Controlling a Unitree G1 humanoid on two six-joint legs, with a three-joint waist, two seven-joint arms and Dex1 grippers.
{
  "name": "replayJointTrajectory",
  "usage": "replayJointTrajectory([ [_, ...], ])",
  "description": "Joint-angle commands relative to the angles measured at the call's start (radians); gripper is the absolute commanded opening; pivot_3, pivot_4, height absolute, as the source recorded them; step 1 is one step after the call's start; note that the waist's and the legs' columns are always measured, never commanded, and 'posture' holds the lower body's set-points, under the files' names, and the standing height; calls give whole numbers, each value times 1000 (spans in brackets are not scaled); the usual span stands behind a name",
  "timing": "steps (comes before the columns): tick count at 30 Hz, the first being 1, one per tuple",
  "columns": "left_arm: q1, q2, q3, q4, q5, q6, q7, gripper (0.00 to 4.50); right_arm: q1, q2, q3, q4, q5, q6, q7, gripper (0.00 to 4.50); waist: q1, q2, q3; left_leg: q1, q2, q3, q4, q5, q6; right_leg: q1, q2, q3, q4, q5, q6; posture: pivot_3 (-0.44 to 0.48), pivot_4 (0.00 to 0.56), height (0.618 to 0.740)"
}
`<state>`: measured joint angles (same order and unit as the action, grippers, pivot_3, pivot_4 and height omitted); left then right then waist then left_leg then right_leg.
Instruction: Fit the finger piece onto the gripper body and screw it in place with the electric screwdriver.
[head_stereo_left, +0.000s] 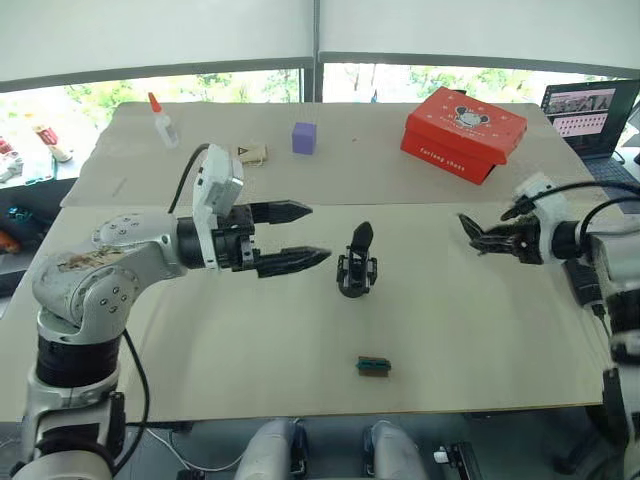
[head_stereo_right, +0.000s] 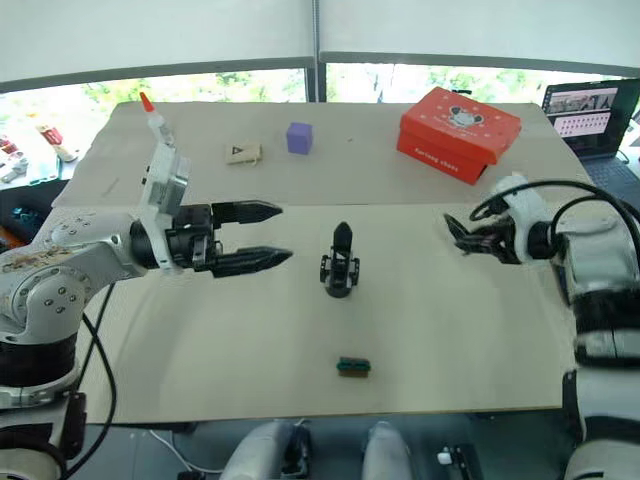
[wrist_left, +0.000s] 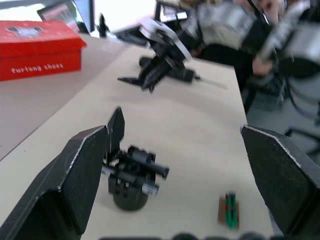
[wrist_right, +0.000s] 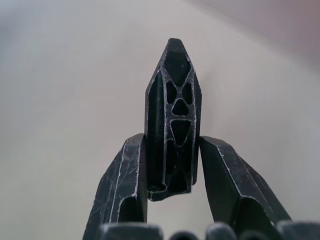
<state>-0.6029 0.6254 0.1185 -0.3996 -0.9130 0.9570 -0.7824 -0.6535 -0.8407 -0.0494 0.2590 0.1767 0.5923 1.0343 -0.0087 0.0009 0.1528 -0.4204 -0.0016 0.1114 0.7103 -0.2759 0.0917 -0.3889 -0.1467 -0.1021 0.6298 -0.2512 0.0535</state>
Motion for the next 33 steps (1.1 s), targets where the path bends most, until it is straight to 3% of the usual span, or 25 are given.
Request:
replayJointTrajectory([
  [1,-16,-102,44,-8,-33,15,190,4500,123,76,-103,-378,54,-107,-120,1162,4,0,0,0,0,0,0,0,0,0,0,0,0,0,0,0,150,740],
  [6,-101,-316,59,88,-34,-2,436,4500,149,249,-73,-621,71,-200,-270,1162,25,-1,0,2,-1,1,1,0,0,2,0,1,0,0,0,0,150,740],
  [12,-148,-445,27,138,22,-62,518,4500,123,379,-12,-607,18,-372,-358,1162,24,-1,0,2,-3,1,0,0,0,2,0,1,0,0,0,0,150,740],
  [16,-146,-482,13,122,13,-93,497,4500,127,400,35,-587,-11,-444,-366,1162,18,-1,0,3,-3,1,0,1,-1,1,1,1,0,0,0,0,150,740],
  [22,-135,-486,2,96,-4,-84,496,1701,132,403,47,-584,-2,-455,-380,1162,19,-1,0,4,-2,1,-1,1,-1,2,2,1,0,0,0,0,150,740],
  [29,-134,-512,16,101,-12,-111,524,1660,136,401,51,-595,4,-441,-384,1162,19,-1,0,4,-2,1,-1,1,-1,2,2,1,0,0,0,0,150,740],
  [32,-136,-520,20,105,-8,-122,530,803,134,396,58,-599,-1,-437,-383,1162,20,-1,0,4,-2,1,-1,1,-1,2,2,1,0,0,0,0,150,740],
  [33,-137,-521,19,105,-7,-124,529,294,133,394,59,-601,-1,-436,-384,1162,20,-1,0,4,-2,1,-1,1,-1,2,2,1,0,0,0,0,150,740],
])
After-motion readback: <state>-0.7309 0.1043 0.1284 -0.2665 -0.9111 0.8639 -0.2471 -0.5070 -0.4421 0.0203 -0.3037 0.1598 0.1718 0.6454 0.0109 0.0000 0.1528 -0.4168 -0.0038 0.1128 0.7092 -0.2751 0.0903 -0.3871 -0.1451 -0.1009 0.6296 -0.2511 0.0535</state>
